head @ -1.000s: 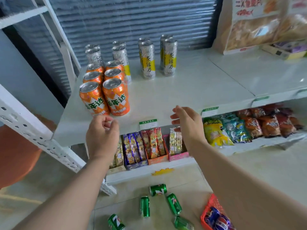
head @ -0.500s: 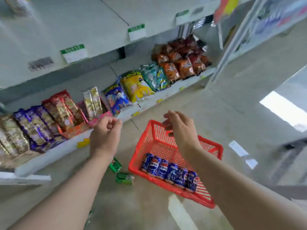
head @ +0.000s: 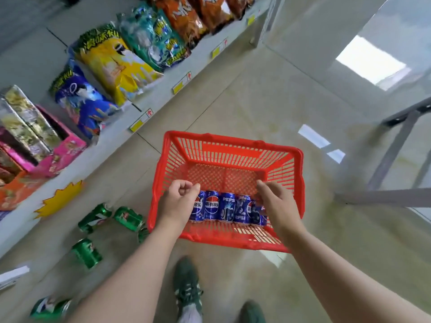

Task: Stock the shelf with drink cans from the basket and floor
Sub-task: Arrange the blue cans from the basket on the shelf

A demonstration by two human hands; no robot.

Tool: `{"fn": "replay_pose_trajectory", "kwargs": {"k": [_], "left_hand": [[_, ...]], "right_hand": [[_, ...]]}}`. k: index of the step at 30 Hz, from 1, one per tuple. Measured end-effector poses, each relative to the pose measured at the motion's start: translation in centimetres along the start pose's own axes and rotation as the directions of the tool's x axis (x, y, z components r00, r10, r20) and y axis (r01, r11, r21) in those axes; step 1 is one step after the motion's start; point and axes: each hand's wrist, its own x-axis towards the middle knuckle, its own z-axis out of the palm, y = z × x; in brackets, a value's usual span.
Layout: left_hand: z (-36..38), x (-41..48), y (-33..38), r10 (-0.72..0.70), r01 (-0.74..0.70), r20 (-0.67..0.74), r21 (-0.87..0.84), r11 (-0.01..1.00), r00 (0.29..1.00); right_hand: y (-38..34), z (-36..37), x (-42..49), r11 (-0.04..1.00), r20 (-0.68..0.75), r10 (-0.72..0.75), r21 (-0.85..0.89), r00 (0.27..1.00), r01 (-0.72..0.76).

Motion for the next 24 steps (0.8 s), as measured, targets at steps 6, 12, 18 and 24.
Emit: {"fn": "replay_pose_trajectory", "kwargs": {"k": [6,12,18,24], "left_hand": [[3.8,7.6,-6.5,-0.120,0.115,0.097,0.053,0.992,0.988],[9.1,13.5,-13.0,-0.228,0.188,0.155,0.238,0.953,0.961],[12.3,16.2,-15.7,-0.219,0.197,-0.020,0.523,0.829,0.976],[12.2,17.6,-16.6,-0.212,0.181,-0.006,0.545,0.819,0.977]], "right_hand": [[6.6,5.3,5.8,0.989,0.036,0.144,-0.018,0.989,-0.144],[14.6,9.3,10.8,0.971,0.030,0.228,-0.075,0.973,-0.225],[18.6,11.4,13.9,0.963,0.029,0.232,-0.147,0.972,-0.225],[20.1,12.9,15.9,0.952,-0.040,0.193,-0.235,0.980,-0.197]]}}
